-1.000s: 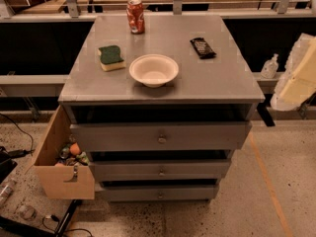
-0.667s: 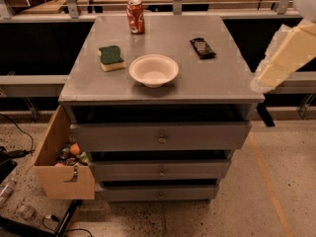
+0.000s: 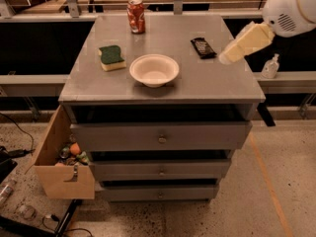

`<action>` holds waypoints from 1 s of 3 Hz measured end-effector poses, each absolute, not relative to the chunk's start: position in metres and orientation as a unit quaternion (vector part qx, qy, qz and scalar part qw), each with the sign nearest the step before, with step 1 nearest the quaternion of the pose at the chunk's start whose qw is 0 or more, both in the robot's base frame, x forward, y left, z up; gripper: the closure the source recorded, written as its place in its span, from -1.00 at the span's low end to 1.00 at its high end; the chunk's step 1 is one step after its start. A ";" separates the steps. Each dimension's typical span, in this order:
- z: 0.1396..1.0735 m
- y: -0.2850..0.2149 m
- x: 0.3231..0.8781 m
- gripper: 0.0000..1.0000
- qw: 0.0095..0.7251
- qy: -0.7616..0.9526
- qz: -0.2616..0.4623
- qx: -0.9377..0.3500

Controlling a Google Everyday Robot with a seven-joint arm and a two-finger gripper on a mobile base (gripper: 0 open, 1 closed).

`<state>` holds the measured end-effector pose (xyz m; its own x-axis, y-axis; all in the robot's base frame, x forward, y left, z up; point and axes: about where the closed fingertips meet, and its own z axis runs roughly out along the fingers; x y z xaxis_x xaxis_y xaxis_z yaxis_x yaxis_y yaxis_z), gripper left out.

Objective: Pick rxbar chocolate

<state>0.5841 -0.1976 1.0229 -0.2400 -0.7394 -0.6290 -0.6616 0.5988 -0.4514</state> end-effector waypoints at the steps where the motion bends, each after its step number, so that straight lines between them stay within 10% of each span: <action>1: 1.005 -0.210 0.649 -1.00 0.482 0.792 -0.025 -0.374; 3: 0.998 -0.225 0.702 -1.00 0.524 0.793 -0.028 -0.309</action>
Offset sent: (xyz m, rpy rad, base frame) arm 0.1642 -0.0484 -0.0360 0.2906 -0.1992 -0.2923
